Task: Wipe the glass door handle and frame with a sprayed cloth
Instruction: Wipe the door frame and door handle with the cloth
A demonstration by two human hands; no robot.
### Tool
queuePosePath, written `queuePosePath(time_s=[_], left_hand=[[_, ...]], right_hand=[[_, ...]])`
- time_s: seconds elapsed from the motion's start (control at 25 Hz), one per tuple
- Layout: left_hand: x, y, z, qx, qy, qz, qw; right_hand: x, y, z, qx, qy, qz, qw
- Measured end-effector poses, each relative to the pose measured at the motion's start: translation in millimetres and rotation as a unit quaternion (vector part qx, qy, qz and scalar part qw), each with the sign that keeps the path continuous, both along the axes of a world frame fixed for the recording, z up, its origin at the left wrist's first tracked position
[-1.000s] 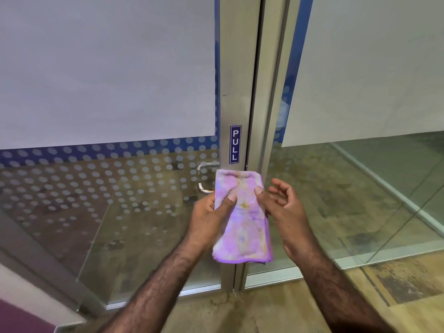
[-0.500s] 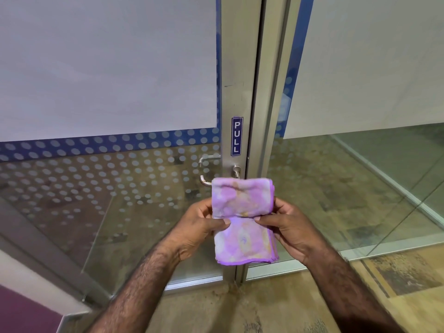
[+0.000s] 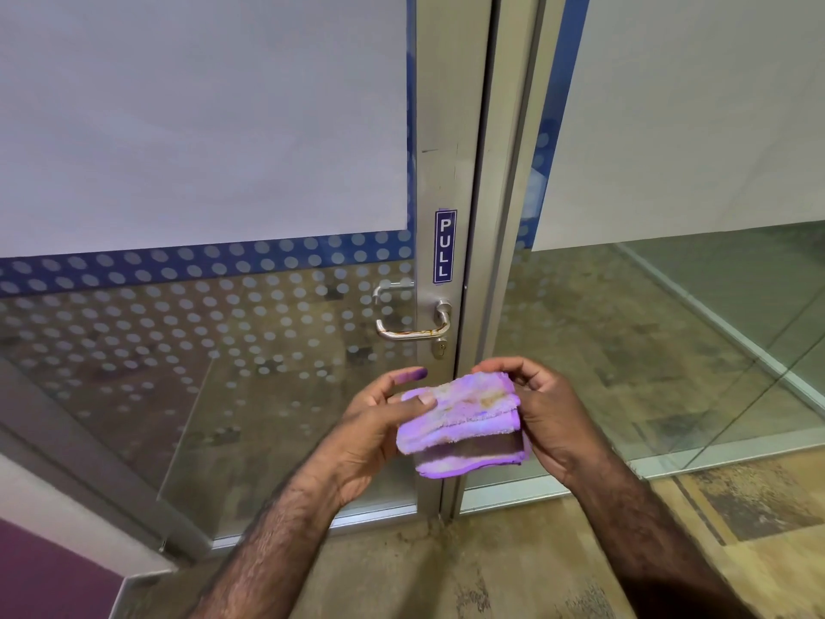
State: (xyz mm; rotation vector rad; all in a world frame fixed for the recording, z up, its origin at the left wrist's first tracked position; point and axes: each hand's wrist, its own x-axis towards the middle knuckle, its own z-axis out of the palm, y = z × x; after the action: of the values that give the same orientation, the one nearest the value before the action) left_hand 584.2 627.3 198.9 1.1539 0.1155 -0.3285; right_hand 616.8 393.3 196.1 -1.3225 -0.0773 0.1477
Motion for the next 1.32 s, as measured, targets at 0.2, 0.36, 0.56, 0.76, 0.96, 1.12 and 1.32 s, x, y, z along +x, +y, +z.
queuePosePath(time_s=[0.2,0.36,0.56,0.76,0.96,1.12,1.32], left_hand=[[1,-6,-2,-0.022,-0.018,0.042,0.999],[8,-10,-2,-0.096,-0.014,0.102,0.99],[8,-28,-10,-0.095,-0.015,0.158,0.983],[16,-33,-15,0.115,-0.109,0.174,0.972],[44,13,-17,0.427,-0.328,0.198,0.819],[83,78,-34,0.635,-0.377,0.229,0.634],[123,141,-43,0.748,-0.363,0.24,0.501]], right_hand=[[-2,6,3,0.144,0.078,0.019,0.986],[-17,21,-10,0.312,0.131,0.081,0.937],[-32,55,-20,0.361,0.027,0.063,0.93],[-21,73,-16,0.286,0.004,0.018,0.958],[9,58,-15,0.205,-0.027,-0.006,0.978],[42,37,-16,-0.147,-0.159,-0.078,0.973],[94,34,-25,-0.458,-0.377,-0.09,0.8]])
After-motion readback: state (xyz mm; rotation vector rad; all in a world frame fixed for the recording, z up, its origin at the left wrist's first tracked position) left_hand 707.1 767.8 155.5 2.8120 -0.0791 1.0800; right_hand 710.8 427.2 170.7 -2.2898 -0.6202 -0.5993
